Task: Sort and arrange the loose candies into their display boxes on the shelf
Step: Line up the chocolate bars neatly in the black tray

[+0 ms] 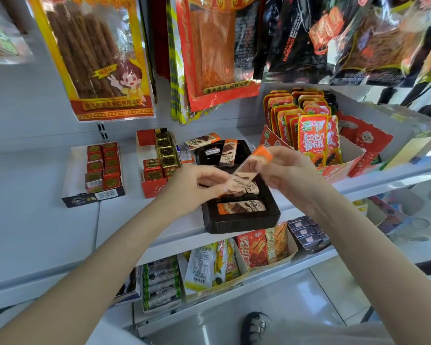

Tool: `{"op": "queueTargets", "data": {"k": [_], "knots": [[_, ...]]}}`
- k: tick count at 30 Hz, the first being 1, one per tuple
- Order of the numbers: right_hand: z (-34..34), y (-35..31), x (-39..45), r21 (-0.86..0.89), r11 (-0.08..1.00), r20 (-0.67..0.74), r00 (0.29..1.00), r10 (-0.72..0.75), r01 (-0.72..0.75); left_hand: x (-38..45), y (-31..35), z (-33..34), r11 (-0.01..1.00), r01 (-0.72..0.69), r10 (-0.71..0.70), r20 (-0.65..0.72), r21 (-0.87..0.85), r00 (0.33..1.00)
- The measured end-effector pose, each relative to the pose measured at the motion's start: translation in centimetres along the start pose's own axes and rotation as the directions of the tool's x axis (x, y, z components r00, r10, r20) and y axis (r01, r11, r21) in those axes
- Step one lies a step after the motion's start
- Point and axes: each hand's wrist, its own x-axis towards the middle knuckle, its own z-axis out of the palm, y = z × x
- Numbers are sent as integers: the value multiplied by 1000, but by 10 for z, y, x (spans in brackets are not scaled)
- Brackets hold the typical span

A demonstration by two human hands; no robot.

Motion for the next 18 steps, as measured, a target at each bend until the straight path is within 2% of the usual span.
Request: {"op": "queueTargets", "data": {"k": [2,3,5,6,8,11,14,16,18], "knots": [[-8,-3,2,4,994,-99,989,-108,109,-1,-4,-4,983,-16,19,-16,181,1000],[-11,-5,2,-114,979,-95,979,-181,170,-2,-8,-8,948,-21,34,-35,317,999],[-15,-8,1,-451,839,65,948,-311,306,-5,-16,-14,846,-41,60,-18,532,998],[-14,-8,1,-565,741,190,931,-312,364,-6,-19,-15,806,-57,53,23,589,998],[-7,-7,1,-691,603,376,911,-171,399,-9,-23,-14,760,-92,27,110,644,994],[9,5,6,-795,463,440,898,-3,392,-8,-23,-11,718,-146,32,177,680,984],[18,16,8,-826,376,427,901,-72,421,-5,-22,-13,724,-141,18,186,675,982],[18,18,9,-826,359,416,900,-132,434,-4,-23,-14,724,-148,26,188,674,982],[18,20,10,-833,340,418,899,-130,437,-2,-25,-15,747,-162,52,187,645,981]]}}
